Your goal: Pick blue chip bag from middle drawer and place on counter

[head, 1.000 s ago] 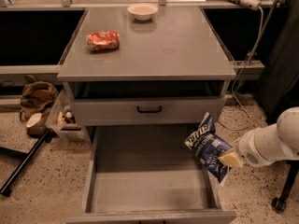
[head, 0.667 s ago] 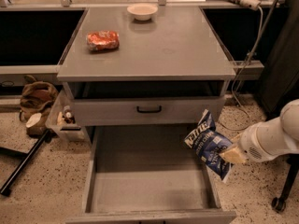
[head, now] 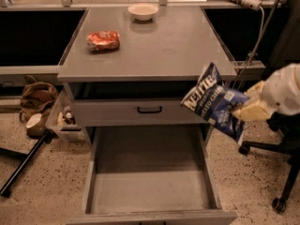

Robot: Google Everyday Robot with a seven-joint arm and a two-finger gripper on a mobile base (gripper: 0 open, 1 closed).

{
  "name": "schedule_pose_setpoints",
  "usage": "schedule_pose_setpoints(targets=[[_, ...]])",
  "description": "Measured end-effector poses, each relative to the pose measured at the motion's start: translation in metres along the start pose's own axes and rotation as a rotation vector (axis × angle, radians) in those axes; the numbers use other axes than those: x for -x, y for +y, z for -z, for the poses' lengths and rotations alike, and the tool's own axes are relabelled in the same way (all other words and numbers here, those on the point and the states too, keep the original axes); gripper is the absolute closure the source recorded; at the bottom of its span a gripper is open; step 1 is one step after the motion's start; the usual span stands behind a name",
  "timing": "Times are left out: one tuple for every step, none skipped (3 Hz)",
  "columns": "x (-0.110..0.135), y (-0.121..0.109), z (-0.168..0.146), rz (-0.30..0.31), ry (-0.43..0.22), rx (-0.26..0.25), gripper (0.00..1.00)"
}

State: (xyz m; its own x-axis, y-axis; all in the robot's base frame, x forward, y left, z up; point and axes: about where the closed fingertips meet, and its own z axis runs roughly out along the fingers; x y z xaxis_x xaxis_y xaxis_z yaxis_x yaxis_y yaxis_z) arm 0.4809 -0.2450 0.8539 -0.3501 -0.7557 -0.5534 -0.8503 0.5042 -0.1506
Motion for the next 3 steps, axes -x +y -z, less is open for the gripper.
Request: schedule_pose_setpoints(targets=[[0.08,-0.022,0.03,0.131,-0.088,-0.001,1.0],[0.162,-0.054,0.015,0.223,-0.161,-0.055,1.0],[0.22,-0.092,-0.008,0.246,-0.19,-0.167,1.0]])
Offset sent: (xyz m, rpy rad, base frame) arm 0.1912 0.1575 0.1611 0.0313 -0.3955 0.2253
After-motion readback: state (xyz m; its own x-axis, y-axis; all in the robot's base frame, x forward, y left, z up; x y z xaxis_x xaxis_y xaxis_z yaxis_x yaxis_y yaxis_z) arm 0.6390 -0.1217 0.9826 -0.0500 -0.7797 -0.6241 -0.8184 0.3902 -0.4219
